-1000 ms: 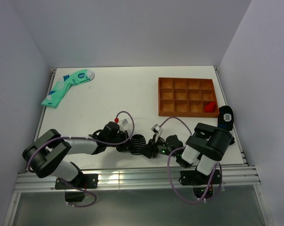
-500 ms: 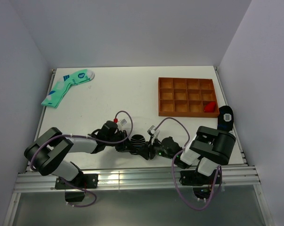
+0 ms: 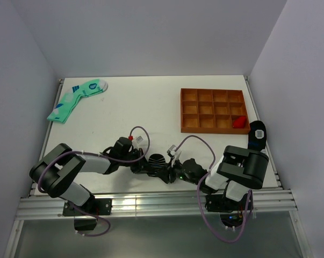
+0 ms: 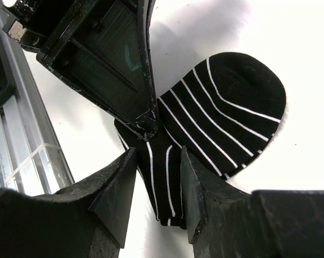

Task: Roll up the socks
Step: Roll the sock at the center of the board.

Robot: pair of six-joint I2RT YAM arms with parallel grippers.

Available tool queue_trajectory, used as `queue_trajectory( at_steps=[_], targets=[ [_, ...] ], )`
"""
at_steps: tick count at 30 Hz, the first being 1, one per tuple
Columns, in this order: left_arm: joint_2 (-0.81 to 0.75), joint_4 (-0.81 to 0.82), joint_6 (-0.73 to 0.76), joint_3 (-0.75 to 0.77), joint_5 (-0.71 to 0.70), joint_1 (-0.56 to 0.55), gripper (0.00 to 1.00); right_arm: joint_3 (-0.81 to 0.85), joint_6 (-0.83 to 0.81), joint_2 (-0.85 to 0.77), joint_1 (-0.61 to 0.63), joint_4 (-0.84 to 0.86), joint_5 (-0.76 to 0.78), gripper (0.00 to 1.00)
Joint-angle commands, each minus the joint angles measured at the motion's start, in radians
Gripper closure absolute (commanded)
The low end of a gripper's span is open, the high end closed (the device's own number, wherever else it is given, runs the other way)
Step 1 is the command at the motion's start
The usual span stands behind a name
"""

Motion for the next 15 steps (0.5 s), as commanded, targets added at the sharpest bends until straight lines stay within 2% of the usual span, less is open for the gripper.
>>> queue_trajectory(
  at_steps=[1, 15],
  targets=[
    [0.041, -0.068, 0.01, -0.022, -0.024, 0.021, 1.0, -0.007, -0.035, 0.016, 0.019, -0.084, 0.07, 0.54],
    [0.064, -0.054, -0.004, -0.016, -0.004, 0.03, 1.0, 0.039, -0.052, 0.041, 0.07, -0.176, 0.15, 0.58]
  ],
)
